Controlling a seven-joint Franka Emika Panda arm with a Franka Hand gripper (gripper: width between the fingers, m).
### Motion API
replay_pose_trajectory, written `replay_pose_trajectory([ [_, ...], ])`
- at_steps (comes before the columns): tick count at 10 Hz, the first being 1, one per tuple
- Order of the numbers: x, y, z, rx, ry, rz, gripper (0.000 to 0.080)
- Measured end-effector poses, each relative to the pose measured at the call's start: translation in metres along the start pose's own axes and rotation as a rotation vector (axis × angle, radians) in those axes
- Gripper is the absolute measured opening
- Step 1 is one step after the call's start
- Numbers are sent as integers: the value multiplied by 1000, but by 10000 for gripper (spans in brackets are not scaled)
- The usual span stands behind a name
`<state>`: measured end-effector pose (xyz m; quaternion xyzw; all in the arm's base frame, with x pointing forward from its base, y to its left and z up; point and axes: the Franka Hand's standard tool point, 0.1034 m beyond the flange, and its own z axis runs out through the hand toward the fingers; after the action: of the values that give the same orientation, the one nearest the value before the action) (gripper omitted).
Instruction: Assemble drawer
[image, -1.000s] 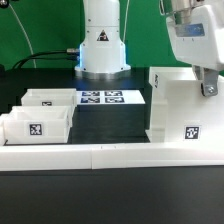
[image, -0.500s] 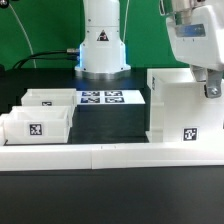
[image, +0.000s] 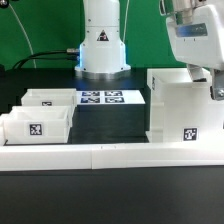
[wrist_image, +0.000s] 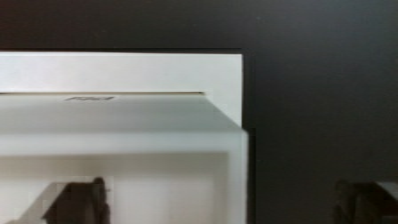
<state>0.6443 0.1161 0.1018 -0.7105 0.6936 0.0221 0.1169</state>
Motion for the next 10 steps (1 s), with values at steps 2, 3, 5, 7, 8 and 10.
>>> replay_pose_trajectory([
  [2,1,0,-2,1,0,-31,649],
  [3,5,5,-12,2,-2,-120,649],
  [5,13,17,-33,10,-7,-210,649],
  [7,14,20,-35,11,-7,-256,649],
  [8,13,20,-34,9,-7,-257,649],
  [10,15,20,-34,8,-4,-440,649],
])
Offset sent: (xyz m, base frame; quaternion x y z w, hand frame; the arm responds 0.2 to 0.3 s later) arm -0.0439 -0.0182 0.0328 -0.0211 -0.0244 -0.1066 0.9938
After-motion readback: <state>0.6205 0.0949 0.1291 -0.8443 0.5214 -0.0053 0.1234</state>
